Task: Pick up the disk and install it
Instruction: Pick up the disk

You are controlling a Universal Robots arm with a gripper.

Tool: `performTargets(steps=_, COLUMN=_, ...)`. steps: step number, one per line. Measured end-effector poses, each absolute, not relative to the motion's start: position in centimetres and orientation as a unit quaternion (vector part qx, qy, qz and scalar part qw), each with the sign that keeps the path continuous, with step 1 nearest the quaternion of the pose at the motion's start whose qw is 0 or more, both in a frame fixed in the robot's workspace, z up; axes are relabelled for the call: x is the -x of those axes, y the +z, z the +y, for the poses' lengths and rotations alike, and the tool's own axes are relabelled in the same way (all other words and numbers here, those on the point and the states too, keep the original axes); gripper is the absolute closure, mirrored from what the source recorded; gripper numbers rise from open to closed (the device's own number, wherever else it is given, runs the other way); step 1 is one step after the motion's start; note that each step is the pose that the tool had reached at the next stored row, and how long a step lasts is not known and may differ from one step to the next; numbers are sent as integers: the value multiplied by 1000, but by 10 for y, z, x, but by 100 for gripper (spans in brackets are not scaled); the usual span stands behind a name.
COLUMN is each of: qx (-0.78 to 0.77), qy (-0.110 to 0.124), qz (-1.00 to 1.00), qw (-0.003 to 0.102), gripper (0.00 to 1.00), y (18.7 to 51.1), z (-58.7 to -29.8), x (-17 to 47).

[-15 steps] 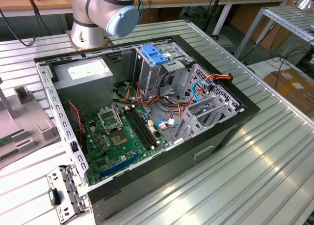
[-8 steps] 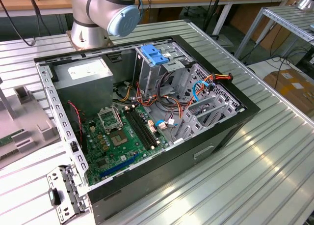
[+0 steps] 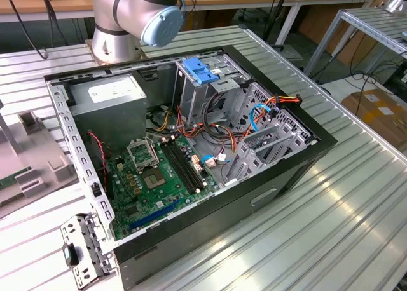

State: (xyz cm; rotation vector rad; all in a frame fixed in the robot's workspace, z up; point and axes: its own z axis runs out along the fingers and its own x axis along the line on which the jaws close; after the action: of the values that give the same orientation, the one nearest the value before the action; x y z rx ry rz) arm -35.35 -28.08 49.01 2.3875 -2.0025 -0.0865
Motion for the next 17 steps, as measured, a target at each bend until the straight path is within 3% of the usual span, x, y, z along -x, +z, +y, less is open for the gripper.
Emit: performTargets(steps=17, qx=-766, qy=-32, qz=-642, qw=15, gripper=63, y=490, z=-290, x=289)
